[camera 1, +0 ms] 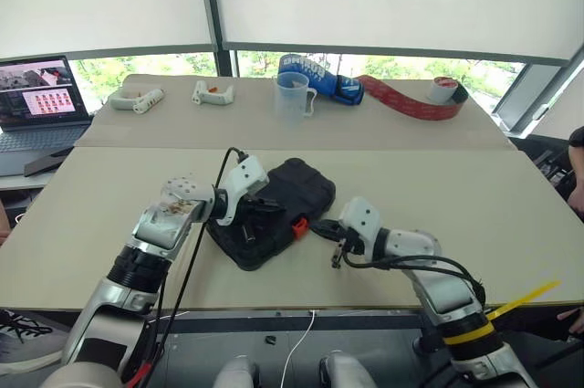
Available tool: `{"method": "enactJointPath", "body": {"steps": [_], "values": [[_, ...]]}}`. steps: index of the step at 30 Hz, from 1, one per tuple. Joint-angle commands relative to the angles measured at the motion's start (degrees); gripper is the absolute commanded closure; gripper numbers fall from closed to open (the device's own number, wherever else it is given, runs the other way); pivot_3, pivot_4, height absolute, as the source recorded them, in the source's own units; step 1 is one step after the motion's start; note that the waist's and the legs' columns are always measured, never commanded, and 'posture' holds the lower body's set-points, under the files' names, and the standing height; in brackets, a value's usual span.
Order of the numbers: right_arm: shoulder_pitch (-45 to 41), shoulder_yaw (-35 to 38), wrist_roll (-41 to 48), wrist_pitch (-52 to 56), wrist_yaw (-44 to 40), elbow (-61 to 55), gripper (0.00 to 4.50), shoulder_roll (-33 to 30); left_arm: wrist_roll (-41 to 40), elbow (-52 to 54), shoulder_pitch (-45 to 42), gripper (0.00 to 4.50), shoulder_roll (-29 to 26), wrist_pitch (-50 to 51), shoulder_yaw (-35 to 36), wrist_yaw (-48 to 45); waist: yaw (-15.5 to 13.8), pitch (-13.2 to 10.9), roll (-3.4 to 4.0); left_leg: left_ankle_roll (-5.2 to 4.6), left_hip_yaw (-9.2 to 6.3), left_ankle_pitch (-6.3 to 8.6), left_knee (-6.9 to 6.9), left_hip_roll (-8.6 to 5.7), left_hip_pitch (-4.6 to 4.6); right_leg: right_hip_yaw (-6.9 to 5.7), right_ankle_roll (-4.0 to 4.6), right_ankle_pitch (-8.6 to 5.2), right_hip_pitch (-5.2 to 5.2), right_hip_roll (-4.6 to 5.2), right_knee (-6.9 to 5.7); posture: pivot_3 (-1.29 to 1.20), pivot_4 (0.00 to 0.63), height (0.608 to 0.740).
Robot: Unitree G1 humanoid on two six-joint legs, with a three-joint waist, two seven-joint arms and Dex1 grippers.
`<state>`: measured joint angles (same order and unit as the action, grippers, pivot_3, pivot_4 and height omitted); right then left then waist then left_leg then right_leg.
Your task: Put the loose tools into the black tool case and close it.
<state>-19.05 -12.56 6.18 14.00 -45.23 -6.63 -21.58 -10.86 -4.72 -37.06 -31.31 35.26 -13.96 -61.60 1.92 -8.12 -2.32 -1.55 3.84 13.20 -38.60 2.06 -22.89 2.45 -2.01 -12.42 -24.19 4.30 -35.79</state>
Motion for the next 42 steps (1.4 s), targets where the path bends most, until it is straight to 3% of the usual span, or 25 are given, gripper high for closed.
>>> {"method": "enactJointPath", "body": {"steps": [1, 8, 13, 16, 18, 21, 26, 27, 31, 42], "values": [[-1.2, -1.2, 1.4, 0.9, 0.2, -3.0, 4.5, 1.4, 2.2, -3.4, 3.3, 4.45, -0.4, 3.8, -5.3, -0.6, 0.0, 0.0, 0.0, 0.0, 0.0, 0.0, 0.02, 0.0, 0.0, 0.0, 0.01, -0.01, 0.0, 0.01, 0.0, 0.0, 0.15, 0.74], [0.7, 1.3, 3.4, 1.8, -0.9, -6.2, 4.5, -1.7, 1.8, -3.2, 3.9, 4.45, -0.2, 3.2, -4.3, -0.3, -0.6, 0.0, 0.0, 0.0, 0.01, 0.0, 0.24, -0.09, -0.02, 0.0, 0.0, -0.04, -0.03, 0.09, 0.12, 0.0, 0.15, 0.74], [4.8, 4.7, 7.3, 2.3, -2.8, -11.9, 4.5, -5.8, -3.0, -1.6, 5.6, 4.45, 1.0, -3.5, 1.9, -1.2, -0.8, 0.0, 0.0, 0.0, 0.01, 0.0, 0.41, -0.09, -0.03, 0.0, 0.02, -0.12, -0.07, 0.08, 0.2, 0.0, 0.15, 0.74], [10.3, 11.3, 10.7, 2.0, -4.0, -15.4, 4.5, -9.9, -12.0, 5.5, 9.1, 3.77, -0.1, -10.0, 12.6, -5.5, -0.9, -0.1, 0.06, 0.0, 0.0, 0.0, 0.56, -0.07, -0.09, -0.04, 0.03, -0.11, -0.12, 0.06, 0.3, 0.0, 0.15, 0.74], [12.5, 13.7, 12.5, 2.6, -4.6, -16.3, 4.5, -11.7, -13.4, 7.1, 10.9, 3.01, -1.4, -12.1, 15.5, -6.0, -0.9, -0.2, 0.06, 0.0, 0.0, 0.0, 0.65, -0.06, -0.32, -0.05, 0.17, 0.18, -0.31, 0.07, 0.41, 0.0, 0.15, 0.74], [17.1, 18.5, 12.9, -0.5, -7.1, -15.6, 3.68, -15.9, -13.9, 8.3, 15.8, 1.97, -6.5, -13.6, 22.6, -4.5, -1.0, -0.3, 0.06, -0.02, -0.01, 0.02, 0.69, -0.09, -0.54, -0.1, 0.09, 0.26, -0.41, 0.07, 0.67, 0.0, 0.15, 0.74], [20.9, 22.3, 10.2, -14.6, -11.7, -9.6, 1.97, -19.5, -6.5, 5.9, 26.8, 0.22, -13.6, -23.9, 30.0, 0.1, -1.1, -0.3, 0.07, 0.04, 0.02, 0.23, 0.72, -0.12, -0.57, -0.09, -0.07, 0.15, -0.39, 0.12, 0.81, 0.0, 0.15, 0.74], [21.3, 22.7, 9.9, -17.1, -12.5, -8.1, 1.63, -19.9, -5.2, 5.2, 28.8, 0.0, -14.4, -26.4, 31.0, 0.9, -1.1, -0.3, 0.07, 0.04, 0.05, 0.23, 0.72, -0.14, -0.55, -0.08, -0.09, 0.14, -0.38, 0.14, 0.83, 0.0, 0.15, 0.74], [21.5, 25.2, 11.7, -21.7, -14.6, -0.9, 0.17, -20.7, -3.4, 0.4, 37.4, 0.0, -16.6, -34.6, 36.2, 1.4, -1.2, -0.4, -0.02, 0.11, 0.1, 0.28, 0.72, -0.1, -0.46, -0.09, 0.05, 0.04, -0.3, 0.18, 0.87, 0.0, 0.15, 0.74], [18.2, 22.5, 10.4, -27.7, -17.4, 8.2, 0.04, -20.2, -4.3, -2.6, 40.5, 0.0, -13.0, -39.0, 37.2, 7.7, -1.9, -0.5, -0.06, 0.15, 0.25, 0.26, 0.72, -0.03, -0.38, -0.18, 0.19, 0.05, -0.24, 0.41, 0.8, 0.0, 0.15, 0.74]]}}
